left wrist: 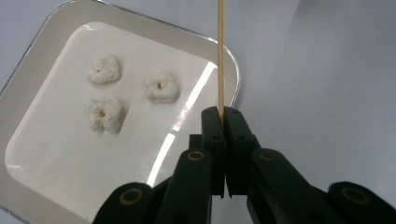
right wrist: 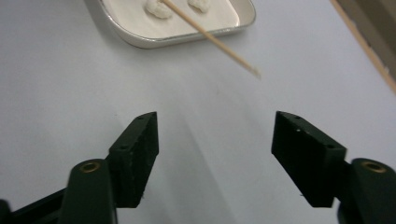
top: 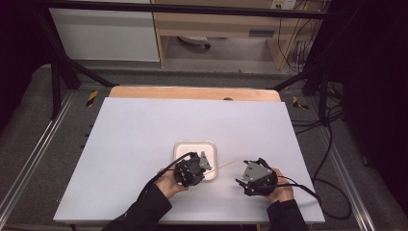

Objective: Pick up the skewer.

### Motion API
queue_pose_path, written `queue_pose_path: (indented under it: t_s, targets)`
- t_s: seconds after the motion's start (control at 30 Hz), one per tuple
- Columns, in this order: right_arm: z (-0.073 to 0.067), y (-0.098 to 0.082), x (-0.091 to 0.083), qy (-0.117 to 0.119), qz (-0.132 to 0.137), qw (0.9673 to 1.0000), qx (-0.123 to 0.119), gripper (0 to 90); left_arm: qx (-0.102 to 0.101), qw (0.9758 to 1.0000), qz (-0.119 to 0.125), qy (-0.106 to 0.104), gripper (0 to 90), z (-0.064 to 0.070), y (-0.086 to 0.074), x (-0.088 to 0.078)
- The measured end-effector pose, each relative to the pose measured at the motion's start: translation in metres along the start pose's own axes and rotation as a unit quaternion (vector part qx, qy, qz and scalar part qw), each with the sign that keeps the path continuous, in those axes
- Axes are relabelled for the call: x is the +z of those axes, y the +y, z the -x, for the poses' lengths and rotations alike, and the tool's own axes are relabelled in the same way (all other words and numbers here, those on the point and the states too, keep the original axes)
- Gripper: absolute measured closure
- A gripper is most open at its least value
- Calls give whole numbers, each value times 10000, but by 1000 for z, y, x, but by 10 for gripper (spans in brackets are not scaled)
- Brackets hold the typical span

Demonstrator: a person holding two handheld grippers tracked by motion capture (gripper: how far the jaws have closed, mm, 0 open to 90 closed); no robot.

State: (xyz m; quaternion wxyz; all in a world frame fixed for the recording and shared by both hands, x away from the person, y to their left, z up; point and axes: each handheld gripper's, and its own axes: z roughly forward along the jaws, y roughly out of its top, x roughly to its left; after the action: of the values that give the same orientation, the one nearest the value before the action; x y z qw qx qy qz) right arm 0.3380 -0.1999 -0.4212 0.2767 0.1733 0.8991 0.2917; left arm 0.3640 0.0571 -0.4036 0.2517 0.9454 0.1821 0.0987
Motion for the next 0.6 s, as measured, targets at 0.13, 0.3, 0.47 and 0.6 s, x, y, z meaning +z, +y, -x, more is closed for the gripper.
queue_pose_path:
  t_s: [0.13,0.3,0.47,0.6]
  targets:
    - [4,-8,1,57,33,9988,495,206,-184,9995,217,126,880,-3,-14,-9]
    - [9,-14,2,149,48,9942,1067,138,-404,9981,425,175,879,-6,-30,-16]
    - [10,-14,4,167,-16,9902,1386,83,-666,9954,664,202,879,-8,-49,-21]
    - [11,-13,5,157,82,9879,1544,59,-890,9920,862,257,879,-10,-63,-26]
